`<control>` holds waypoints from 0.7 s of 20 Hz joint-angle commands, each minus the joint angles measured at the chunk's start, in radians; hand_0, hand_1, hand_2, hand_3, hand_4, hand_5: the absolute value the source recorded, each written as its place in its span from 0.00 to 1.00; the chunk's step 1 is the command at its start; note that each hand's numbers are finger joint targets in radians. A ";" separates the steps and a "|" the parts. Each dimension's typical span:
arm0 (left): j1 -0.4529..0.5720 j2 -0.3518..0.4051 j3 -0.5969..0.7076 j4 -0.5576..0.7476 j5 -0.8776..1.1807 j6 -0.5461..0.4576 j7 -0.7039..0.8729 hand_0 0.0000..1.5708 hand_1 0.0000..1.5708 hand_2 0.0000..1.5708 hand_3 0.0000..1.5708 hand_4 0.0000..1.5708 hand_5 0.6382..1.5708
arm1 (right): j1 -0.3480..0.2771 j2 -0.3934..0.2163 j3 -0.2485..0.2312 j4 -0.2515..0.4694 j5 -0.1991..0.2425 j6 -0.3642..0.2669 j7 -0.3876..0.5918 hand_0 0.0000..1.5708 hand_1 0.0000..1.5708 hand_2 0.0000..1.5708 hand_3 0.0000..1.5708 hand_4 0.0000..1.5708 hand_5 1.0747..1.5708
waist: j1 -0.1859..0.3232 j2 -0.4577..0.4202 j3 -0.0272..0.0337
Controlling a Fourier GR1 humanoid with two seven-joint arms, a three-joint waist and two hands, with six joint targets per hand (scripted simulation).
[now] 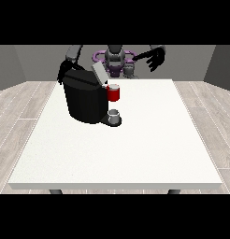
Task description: Insert the coffee pod into the coffee machine and close the lid
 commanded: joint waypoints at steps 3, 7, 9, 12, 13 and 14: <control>0.192 -0.064 0.029 0.007 0.067 -0.024 0.000 0.00 0.00 0.00 0.00 0.25 1.00 | 0.020 0.010 0.026 -0.078 -0.018 0.036 0.006 0.00 0.00 0.00 0.00 0.00 1.00 | 0.050 -0.149 0.0010; 0.238 -0.087 0.024 -0.005 0.075 -0.015 0.053 0.00 0.00 0.00 0.00 0.25 1.00 | 0.002 0.019 0.079 -0.131 -0.060 0.147 0.050 0.00 0.00 0.00 0.00 0.00 1.00 | 0.072 -0.213 0.0014; 0.285 -0.047 0.039 -0.012 0.102 -0.067 0.021 0.00 0.00 0.00 0.00 0.27 1.00 | -0.029 0.002 0.092 -0.167 -0.040 0.144 0.046 0.00 0.00 0.00 0.00 0.00 1.00 | 0.087 -0.209 0.0011; 0.295 -0.088 0.020 -0.061 0.132 -0.067 0.048 0.00 0.00 0.00 0.00 0.25 1.00 | -0.069 -0.063 0.077 -0.157 -0.042 0.191 0.054 0.00 0.00 0.00 0.00 0.10 1.00 | 0.135 -0.207 0.0016; 0.293 -0.093 0.026 -0.071 0.149 -0.061 0.083 0.00 0.00 0.00 0.00 0.22 1.00 | -0.086 -0.056 0.091 -0.193 -0.052 0.207 0.091 0.00 0.00 0.00 0.00 0.07 1.00 | 0.103 -0.206 0.0015; 0.325 -0.101 -0.005 -0.088 0.175 -0.067 0.083 0.00 0.00 0.00 0.00 0.23 1.00 | -0.064 -0.044 0.102 -0.164 -0.018 0.178 0.045 0.00 0.00 0.00 0.00 0.16 1.00 | 0.130 -0.202 0.0017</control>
